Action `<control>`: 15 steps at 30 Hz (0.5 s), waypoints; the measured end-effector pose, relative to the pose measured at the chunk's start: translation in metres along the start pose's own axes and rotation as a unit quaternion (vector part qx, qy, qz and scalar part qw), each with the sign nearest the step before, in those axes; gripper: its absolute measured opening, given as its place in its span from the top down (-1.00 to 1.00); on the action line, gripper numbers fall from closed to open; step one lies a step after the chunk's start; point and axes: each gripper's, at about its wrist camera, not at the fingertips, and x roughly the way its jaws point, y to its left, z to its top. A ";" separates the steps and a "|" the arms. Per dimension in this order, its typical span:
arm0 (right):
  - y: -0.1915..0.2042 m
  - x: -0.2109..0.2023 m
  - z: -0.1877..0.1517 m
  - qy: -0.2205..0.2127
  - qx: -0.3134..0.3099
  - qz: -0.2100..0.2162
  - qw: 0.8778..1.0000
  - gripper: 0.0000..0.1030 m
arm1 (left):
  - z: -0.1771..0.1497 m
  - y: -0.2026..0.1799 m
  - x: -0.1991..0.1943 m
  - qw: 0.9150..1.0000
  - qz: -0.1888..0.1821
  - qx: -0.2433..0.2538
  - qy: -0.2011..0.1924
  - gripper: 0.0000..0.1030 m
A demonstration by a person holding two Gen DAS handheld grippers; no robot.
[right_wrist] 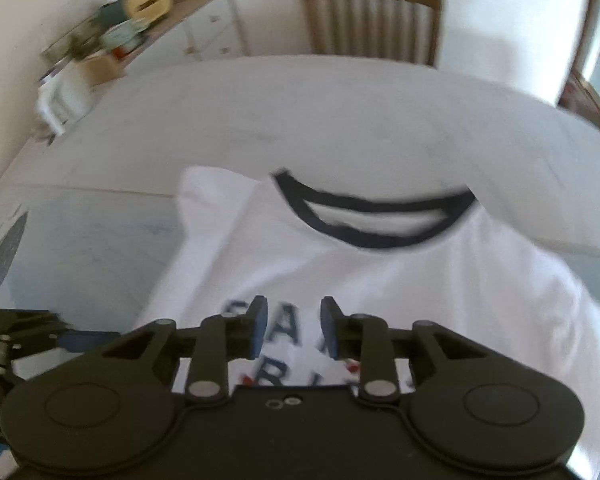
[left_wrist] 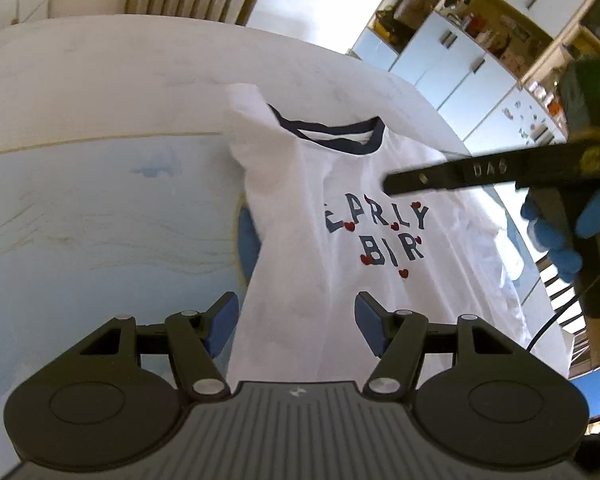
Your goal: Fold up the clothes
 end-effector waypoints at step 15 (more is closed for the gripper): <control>0.099 0.068 0.055 0.095 -0.124 -0.050 0.986 -1.00 | -0.007 -0.032 0.009 0.999 0.027 0.026 -0.008 0.36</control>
